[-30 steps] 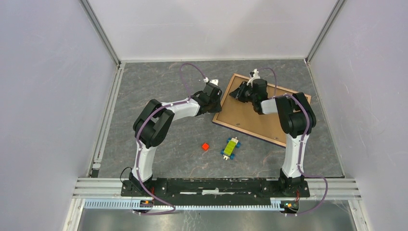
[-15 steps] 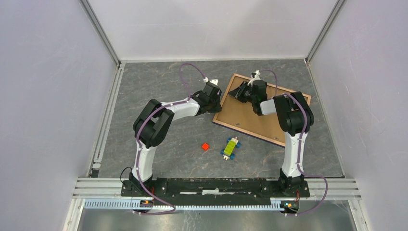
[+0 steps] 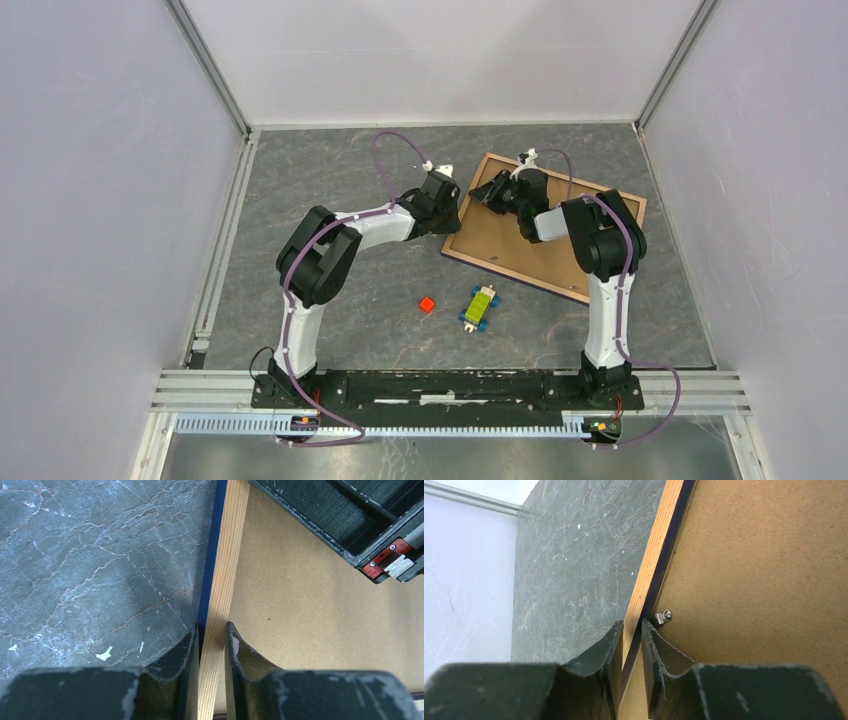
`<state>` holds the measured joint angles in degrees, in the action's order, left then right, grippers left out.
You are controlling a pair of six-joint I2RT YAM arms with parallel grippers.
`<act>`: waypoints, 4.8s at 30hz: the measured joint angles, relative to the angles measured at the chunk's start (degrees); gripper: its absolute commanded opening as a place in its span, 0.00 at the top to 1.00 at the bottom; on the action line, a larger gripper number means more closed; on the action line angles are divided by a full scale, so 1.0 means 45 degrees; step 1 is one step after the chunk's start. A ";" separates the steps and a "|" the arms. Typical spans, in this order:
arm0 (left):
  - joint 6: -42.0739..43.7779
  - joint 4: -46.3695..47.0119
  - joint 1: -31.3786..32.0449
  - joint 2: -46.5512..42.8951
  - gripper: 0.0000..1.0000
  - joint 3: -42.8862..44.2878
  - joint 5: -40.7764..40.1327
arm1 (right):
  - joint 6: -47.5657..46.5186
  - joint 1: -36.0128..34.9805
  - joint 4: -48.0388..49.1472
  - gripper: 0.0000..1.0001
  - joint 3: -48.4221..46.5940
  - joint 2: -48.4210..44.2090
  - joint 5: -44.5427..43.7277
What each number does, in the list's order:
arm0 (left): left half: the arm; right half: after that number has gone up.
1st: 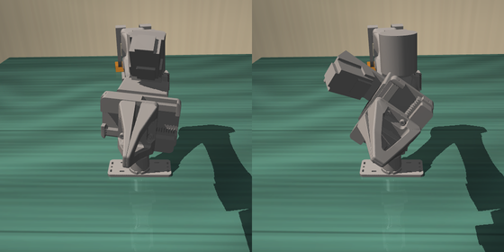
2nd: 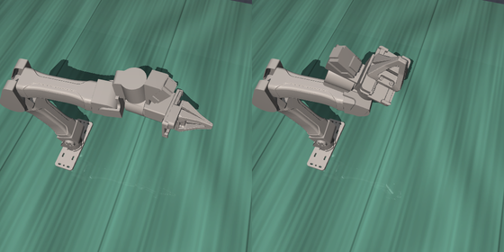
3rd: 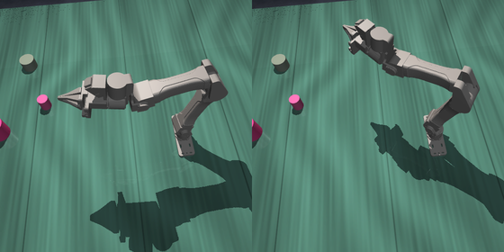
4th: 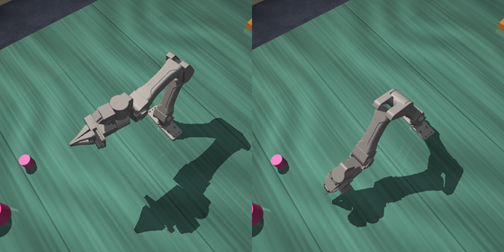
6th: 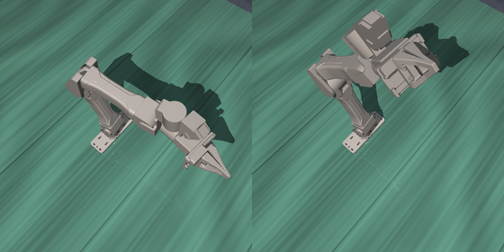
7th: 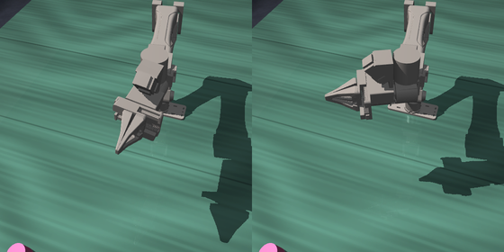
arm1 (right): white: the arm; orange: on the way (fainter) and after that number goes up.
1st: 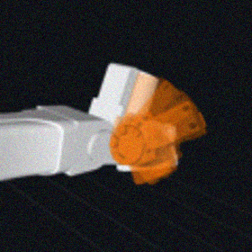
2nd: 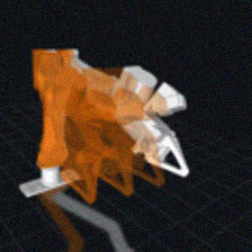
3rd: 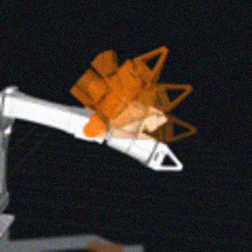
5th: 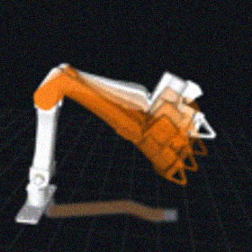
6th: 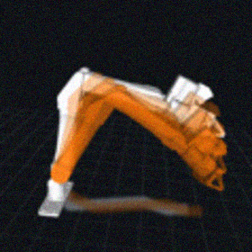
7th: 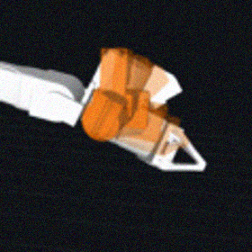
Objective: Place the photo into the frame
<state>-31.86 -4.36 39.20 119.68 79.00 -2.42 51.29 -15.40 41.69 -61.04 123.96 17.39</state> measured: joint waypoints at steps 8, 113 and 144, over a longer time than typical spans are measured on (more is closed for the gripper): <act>-0.0092 0.0243 -0.0053 0.0000 0.98 -0.0073 -0.0029 | -0.0291 -0.0005 -0.0826 0.65 -0.0758 0.0141 0.0068; -0.1166 -0.2448 -0.3769 -0.5333 0.98 -0.5770 -0.0204 | -0.8004 0.1360 -1.3746 0.28 -0.4935 -0.1336 -0.5367; -0.1166 -0.2438 -0.3769 -0.5333 0.98 -0.5770 -0.0199 | -0.8568 0.1258 -1.2721 0.75 -0.4265 -0.1642 -0.5552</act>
<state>-37.10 -15.33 22.24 95.68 53.04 -3.31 12.73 -9.74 -15.55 -80.23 116.57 -7.60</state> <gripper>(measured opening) 0.252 0.485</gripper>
